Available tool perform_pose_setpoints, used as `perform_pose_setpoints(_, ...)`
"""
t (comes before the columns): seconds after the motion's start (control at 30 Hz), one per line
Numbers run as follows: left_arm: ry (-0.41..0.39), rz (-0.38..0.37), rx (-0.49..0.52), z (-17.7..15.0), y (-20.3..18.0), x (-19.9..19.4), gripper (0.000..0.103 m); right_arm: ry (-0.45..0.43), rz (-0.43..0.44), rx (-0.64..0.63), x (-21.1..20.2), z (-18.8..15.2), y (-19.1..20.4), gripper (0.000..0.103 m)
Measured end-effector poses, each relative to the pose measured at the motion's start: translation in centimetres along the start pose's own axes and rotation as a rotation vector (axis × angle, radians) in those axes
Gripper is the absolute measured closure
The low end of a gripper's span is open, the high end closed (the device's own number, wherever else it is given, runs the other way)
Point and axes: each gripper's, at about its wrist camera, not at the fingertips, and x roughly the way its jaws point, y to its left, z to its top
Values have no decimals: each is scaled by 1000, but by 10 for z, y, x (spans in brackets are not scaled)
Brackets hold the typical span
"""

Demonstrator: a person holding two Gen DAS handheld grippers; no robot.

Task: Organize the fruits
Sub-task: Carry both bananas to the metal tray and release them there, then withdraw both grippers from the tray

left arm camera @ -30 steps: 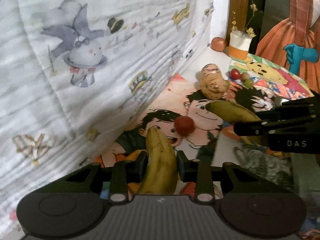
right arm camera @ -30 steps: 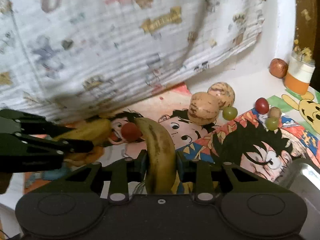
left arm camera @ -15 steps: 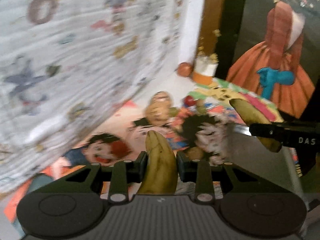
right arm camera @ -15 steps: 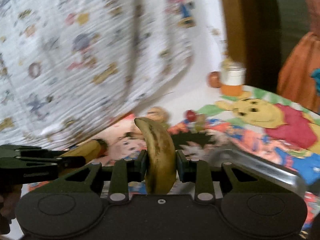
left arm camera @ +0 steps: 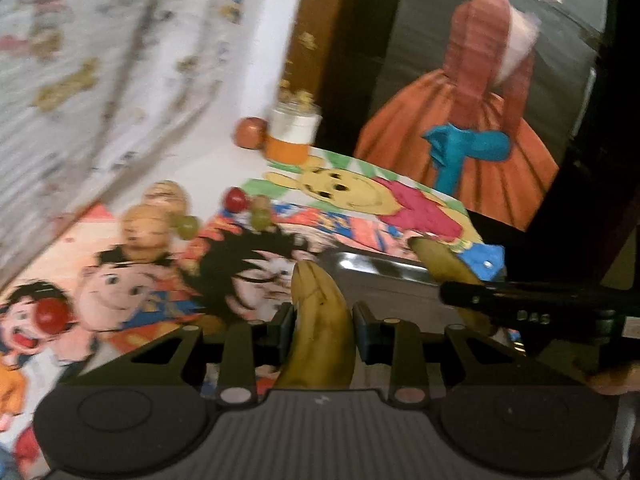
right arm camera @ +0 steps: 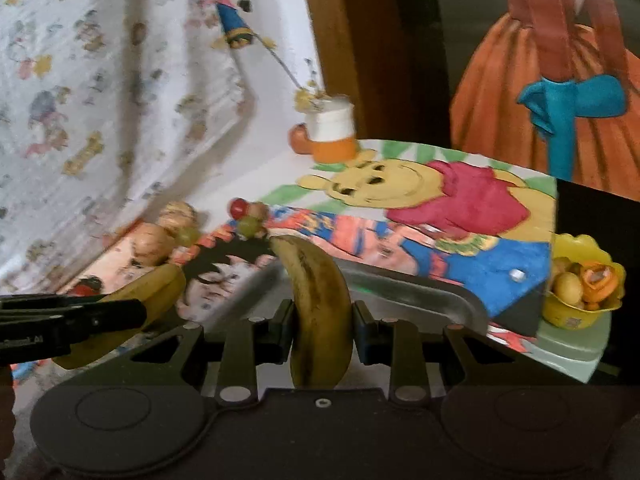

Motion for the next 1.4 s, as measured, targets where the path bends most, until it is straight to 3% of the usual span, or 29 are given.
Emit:
perform_pose_setpoints(0.4, 73, -71, 94, -14, -27, 39, 68, 37, -80, -3, 19, -14, -15, 71)
perform_pose_setpoints(0.83, 95, -81, 79, -14, -23, 41, 67, 26, -96, -22, 19, -17, -10, 68)
perform_pose_setpoints(1.07, 15, -63, 56, -12, -18, 9, 65, -63, -101, -18, -20, -19, -7, 49)
perform_pose_setpoints(1.1, 4, -58, 46, -12, -16, 2, 63, -78, -104, -15, -26, -20, -5, 44)
perform_pose_setpoints(1.13, -9, -54, 35, -11, -14, -4, 55, -91, -105, -14, -33, -22, -4, 42)
perform_pose_setpoints(1.17, -23, -49, 25, -11, -13, -10, 36, -104, -108, -11, -40, -23, -2, 37)
perform_pose_setpoints(1.23, -67, -15, 0, -12, -11, -26, 15, -126, -107, -5, -53, -27, 2, 28)
perform_pose_setpoints(1.3, -109, 10, -8, -12, -11, -41, 12, -142, -100, 6, -65, -29, 6, 11)
perform_pose_setpoints(1.4, -138, 29, -15, -13, -10, -59, 1, -164, -97, 8, -86, -33, 16, 1)
